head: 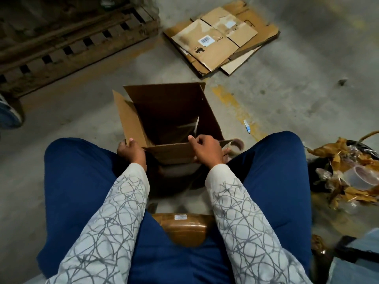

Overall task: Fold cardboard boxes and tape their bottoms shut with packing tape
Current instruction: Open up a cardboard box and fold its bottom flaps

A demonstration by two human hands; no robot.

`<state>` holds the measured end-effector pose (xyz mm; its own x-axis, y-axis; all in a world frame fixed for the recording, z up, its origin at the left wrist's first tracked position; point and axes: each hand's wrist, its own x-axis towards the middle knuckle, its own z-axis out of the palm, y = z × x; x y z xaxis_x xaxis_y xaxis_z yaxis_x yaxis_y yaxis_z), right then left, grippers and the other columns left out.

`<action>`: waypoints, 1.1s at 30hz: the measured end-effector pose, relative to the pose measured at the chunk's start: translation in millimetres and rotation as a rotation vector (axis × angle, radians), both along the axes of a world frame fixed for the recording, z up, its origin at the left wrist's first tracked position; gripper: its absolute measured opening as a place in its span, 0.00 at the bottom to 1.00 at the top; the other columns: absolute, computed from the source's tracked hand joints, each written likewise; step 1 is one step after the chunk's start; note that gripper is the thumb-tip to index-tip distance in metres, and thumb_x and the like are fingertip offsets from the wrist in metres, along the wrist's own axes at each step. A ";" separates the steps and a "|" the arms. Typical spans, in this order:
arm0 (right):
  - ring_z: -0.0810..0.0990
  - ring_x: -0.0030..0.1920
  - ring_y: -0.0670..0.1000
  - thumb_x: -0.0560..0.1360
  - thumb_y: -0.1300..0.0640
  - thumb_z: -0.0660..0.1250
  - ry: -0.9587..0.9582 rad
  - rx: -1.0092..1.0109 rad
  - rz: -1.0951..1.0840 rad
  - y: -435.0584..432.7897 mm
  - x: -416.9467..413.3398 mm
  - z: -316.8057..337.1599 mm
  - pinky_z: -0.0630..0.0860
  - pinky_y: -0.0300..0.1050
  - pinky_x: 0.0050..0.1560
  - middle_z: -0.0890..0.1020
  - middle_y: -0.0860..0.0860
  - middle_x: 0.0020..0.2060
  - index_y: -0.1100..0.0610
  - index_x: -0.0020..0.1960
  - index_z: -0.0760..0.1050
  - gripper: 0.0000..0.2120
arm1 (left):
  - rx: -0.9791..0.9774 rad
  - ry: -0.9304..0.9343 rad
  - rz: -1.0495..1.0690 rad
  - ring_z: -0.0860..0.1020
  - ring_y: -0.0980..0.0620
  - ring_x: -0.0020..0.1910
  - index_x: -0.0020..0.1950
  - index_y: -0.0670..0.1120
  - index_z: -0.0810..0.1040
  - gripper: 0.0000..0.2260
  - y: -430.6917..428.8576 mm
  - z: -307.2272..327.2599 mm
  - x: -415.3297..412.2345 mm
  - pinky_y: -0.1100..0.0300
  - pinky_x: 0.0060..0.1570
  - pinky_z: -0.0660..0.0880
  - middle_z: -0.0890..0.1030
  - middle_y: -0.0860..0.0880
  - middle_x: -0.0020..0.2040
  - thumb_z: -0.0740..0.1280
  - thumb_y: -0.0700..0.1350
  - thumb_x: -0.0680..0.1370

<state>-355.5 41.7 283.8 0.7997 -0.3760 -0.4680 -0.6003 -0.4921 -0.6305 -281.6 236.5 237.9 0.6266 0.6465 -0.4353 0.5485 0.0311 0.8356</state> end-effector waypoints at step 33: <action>0.36 0.80 0.56 0.75 0.43 0.73 -0.367 0.046 -0.209 -39.0 14.1 -50.1 0.50 0.64 0.76 0.31 0.51 0.79 0.50 0.81 0.35 0.54 | 0.745 0.078 -0.912 0.71 0.42 0.64 0.55 0.55 0.82 0.18 -21.2 15.3 -11.9 0.42 0.66 0.59 0.78 0.46 0.59 0.62 0.65 0.79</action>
